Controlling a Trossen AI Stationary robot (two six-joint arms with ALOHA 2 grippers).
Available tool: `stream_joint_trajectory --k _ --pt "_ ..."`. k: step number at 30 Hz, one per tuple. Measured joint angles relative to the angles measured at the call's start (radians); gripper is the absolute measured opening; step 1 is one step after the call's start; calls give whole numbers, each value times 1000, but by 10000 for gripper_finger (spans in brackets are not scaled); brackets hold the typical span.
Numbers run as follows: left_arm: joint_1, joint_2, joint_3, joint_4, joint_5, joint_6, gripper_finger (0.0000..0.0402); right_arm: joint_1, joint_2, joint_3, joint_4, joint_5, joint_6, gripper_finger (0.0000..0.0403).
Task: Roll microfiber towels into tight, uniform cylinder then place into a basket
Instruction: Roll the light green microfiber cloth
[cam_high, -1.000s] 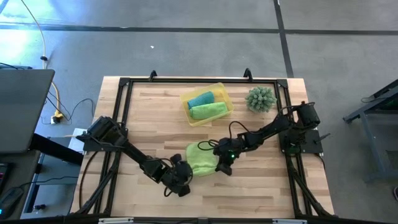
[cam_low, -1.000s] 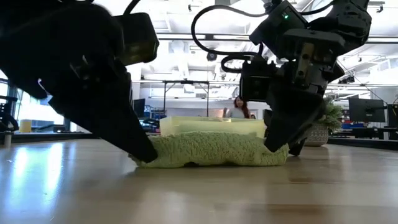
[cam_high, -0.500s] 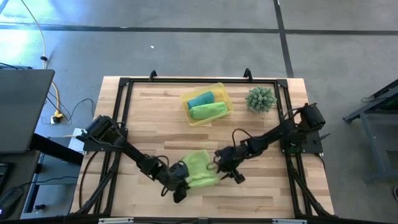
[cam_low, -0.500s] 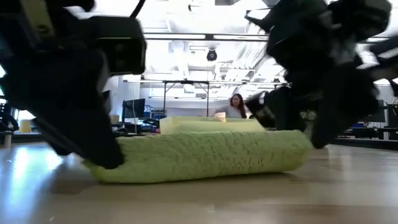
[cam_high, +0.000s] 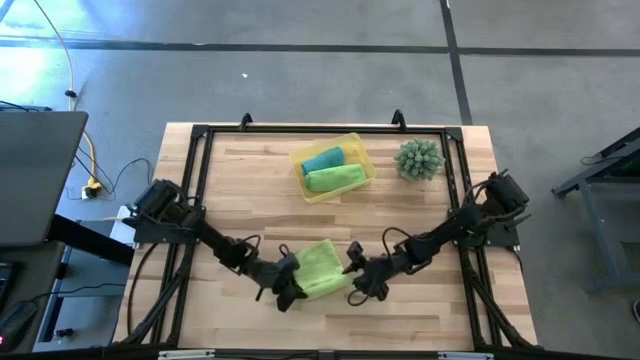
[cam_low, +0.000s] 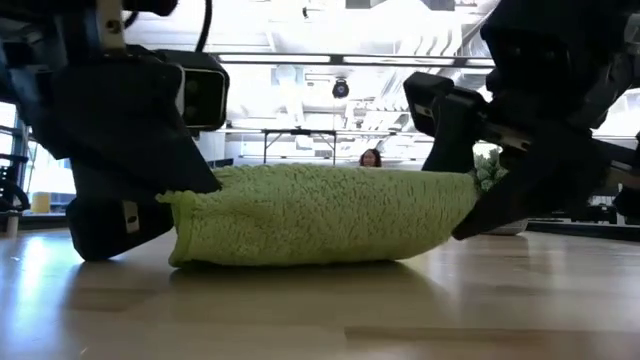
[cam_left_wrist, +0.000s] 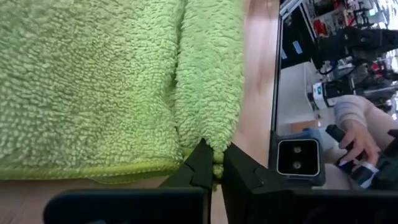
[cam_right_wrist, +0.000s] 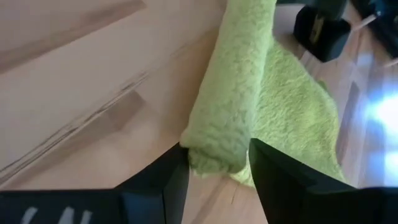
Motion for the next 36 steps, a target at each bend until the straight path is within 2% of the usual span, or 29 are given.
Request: stream_joint_trajectory --k 7,15,18,23,26,30,36 --pt "28 -10 4 -26 54 -121 3 10 0 1 3 -11 1 158" --pt "43 -12 7 -51 138 -125 3 51 -3 2 -188 212 73 158" --pt "47 -13 10 -67 166 -121 3 56 -6 5 -232 241 161 158" --pt "51 -14 11 -77 228 -94 3 61 -38 0 -183 249 275 158" --pt "51 -14 11 -80 230 -92 3 62 -70 2 -67 232 336 158" --pt "50 -16 11 -83 224 -72 3 62 -62 3 61 112 446 158" --pt "58 -16 11 -84 225 -54 3 69 -47 2 59 22 469 158"
